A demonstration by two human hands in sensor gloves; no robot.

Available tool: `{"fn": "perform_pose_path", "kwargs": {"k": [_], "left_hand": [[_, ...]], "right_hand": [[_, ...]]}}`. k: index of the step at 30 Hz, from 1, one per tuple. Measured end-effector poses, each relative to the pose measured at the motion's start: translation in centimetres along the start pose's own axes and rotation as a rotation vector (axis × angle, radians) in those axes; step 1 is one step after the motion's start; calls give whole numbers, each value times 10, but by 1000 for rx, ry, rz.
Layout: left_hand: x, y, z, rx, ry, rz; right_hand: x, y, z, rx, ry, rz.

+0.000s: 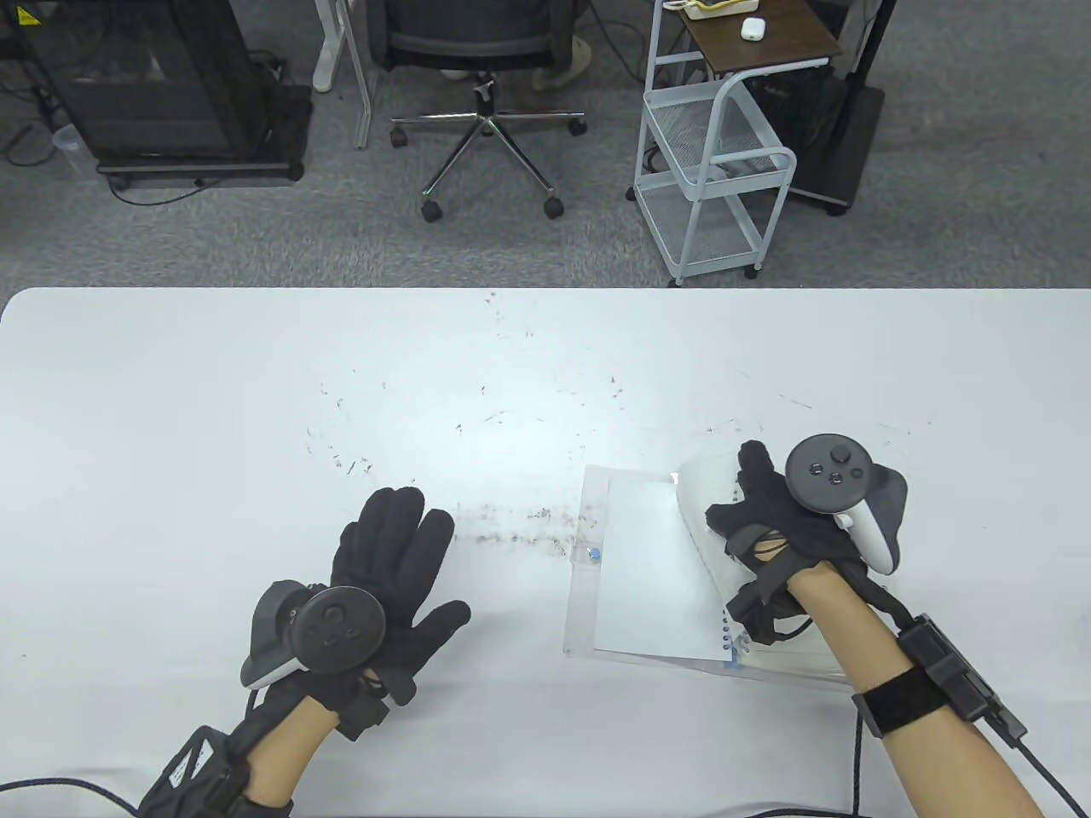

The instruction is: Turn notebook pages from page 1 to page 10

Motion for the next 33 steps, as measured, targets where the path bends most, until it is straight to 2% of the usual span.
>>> {"fn": "perform_pose_path", "kwargs": {"k": [10, 16, 25, 29, 33], "left_hand": [[1, 0, 2, 9, 0, -4], [1, 0, 2, 15, 1, -10], [3, 1, 3, 11, -1, -20], [4, 1, 3, 10, -2, -23], [4, 1, 3, 9, -4, -23]], "right_hand": [[-41, 3, 19, 84, -59, 19], [-63, 3, 22, 111, -34, 137], [-73, 6, 12, 76, 27, 229], [-69, 6, 4, 69, 64, 215], [-56, 7, -9, 52, 109, 185]]}}
Point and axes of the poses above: the tracker on the back of each hand, its own z axis roughly to the thumb side, its own y axis roughly from the wrist to the fingertips, x = y × z, the point moved 1 cm from there along y, roughly from the wrist to the fingertips, and after that the axes turned 3 degrees about -z, right-handed, at the moved point
